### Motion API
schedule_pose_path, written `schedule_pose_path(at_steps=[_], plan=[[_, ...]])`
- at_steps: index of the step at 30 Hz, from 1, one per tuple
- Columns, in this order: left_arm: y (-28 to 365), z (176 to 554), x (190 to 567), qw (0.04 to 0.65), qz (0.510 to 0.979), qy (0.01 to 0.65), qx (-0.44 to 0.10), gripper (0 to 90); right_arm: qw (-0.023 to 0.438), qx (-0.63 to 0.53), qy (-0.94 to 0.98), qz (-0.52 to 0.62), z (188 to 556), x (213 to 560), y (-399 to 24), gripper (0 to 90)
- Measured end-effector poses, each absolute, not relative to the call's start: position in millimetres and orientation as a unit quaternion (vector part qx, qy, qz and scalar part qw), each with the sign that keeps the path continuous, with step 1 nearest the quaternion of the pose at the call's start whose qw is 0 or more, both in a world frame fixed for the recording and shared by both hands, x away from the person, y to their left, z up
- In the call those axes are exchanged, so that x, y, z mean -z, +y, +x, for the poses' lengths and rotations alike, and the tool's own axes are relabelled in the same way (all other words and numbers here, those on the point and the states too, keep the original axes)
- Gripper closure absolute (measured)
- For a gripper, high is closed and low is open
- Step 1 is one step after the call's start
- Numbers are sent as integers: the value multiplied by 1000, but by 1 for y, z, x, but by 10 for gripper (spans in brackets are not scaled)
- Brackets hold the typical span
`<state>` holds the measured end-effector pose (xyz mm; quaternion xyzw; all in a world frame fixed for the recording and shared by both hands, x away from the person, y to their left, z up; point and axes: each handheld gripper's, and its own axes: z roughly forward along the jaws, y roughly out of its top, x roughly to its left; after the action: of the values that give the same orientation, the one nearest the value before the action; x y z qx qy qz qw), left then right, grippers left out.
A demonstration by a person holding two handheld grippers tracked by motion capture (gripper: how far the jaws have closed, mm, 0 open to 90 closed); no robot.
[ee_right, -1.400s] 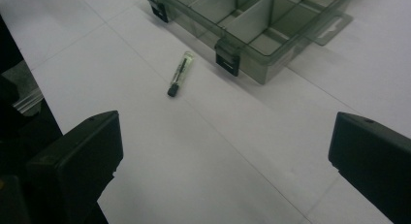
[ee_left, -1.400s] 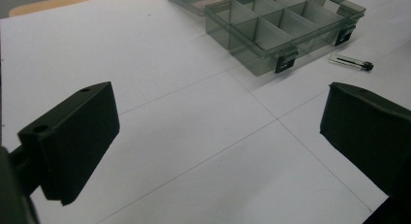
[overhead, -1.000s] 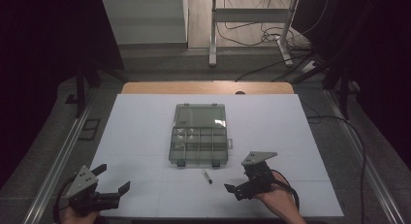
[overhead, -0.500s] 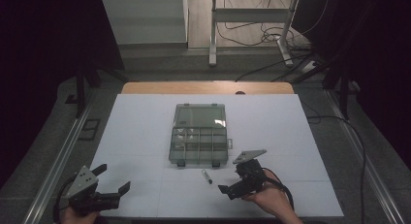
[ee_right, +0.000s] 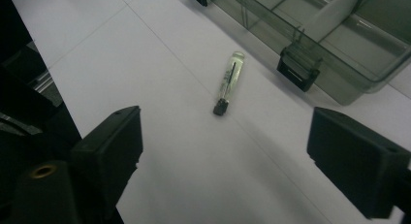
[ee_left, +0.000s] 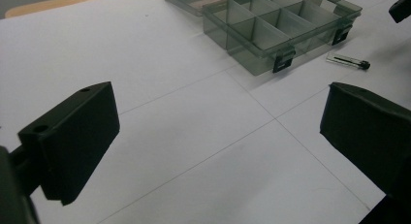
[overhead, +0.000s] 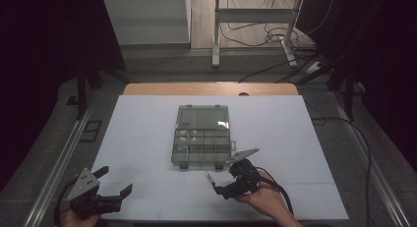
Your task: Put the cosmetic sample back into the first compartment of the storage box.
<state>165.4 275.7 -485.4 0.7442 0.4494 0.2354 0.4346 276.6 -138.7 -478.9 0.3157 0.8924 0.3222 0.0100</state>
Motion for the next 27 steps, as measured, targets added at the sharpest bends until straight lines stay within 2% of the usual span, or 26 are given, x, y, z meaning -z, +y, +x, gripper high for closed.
schedule_pose_path(at_steps=[8, 14, 27], plan=[[276, 165, 485, 436, 744, 449, -235, 9, 4, -315, 903, 294, 280, 479, -129, 383], [276, 165, 485, 436, 745, 447, -234, 10, 14, -302, 910, 282, 285, 483, -121, 504], [276, 165, 485, 436, 746, 445, -233, 10, 41, -278, 926, 254, 295, 497, -100, 664]])
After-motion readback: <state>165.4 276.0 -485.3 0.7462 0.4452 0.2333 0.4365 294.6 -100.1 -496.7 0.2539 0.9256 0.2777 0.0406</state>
